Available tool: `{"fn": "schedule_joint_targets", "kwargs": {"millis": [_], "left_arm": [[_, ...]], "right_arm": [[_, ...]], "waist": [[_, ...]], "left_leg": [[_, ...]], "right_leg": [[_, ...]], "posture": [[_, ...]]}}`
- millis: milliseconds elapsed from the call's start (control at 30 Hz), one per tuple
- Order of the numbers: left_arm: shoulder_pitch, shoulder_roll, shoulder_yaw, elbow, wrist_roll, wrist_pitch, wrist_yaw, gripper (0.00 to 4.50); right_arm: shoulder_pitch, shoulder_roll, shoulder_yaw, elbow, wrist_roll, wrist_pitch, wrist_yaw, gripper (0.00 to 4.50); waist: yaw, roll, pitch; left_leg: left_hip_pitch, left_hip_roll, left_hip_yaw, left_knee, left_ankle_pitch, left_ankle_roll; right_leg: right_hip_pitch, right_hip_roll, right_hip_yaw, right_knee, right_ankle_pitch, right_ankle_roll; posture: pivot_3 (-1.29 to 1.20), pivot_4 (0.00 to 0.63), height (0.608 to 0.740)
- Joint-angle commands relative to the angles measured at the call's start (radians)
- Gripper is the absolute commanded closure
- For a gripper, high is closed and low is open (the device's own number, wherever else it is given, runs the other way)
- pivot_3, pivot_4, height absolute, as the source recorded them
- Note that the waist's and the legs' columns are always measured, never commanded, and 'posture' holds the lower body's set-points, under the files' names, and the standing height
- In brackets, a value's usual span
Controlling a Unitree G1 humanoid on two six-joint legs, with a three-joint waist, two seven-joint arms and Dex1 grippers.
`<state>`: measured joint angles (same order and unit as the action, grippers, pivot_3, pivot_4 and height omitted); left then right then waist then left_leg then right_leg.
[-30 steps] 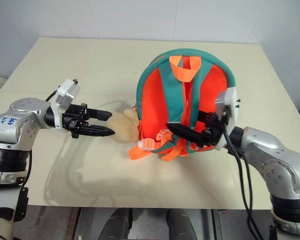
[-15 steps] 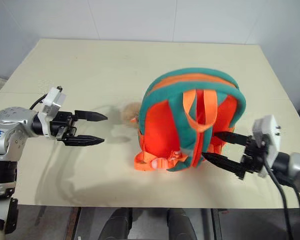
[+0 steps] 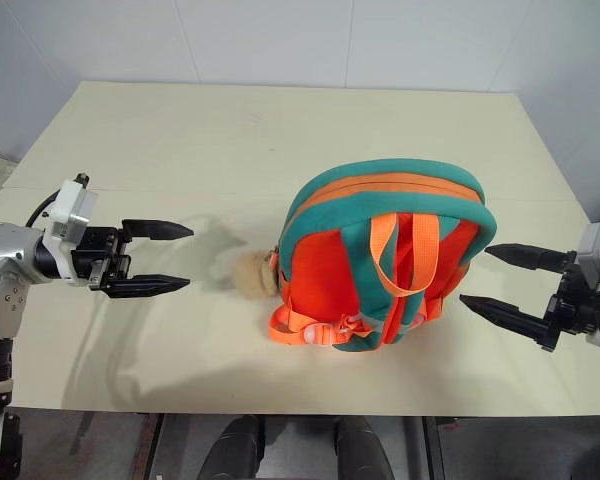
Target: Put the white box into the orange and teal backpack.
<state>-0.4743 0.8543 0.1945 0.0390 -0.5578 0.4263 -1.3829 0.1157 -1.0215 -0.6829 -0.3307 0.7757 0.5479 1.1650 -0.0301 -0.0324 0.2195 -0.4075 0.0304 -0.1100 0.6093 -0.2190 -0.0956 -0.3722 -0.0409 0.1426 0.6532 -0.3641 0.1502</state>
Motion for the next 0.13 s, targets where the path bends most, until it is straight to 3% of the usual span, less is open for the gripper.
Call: {"fn": "schedule_joint_targets", "kwargs": {"millis": [33,133], "left_arm": [[0.016,0.001,0.040,-0.052,-0.033,-0.019,0.017,0.01],[0.014,0.006,0.039,-0.048,-0.033,-0.020,0.020,0.01]], "right_arm": [[-0.059,-0.035,-0.003,0.047,-0.008,-0.025,0.020,0.00],[-0.117,-0.024,0.052,0.091,-0.037,-0.049,0.018,0.00]], "waist": [[-0.002,0.000,0.000],[-0.002,0.000,0.000]], "left_leg": [[0.000,0.000,0.000,0.000,0.000,0.000],[0.000,0.000,0.000,0.000,0.000,0.000]], "right_leg": [[0.000,0.000,0.000,0.000,0.000,0.000],[0.000,0.000,0.000,0.000,0.000,0.000]], "posture": [[0.00,0.150,0.740],[0.00,0.150,0.740]]}}
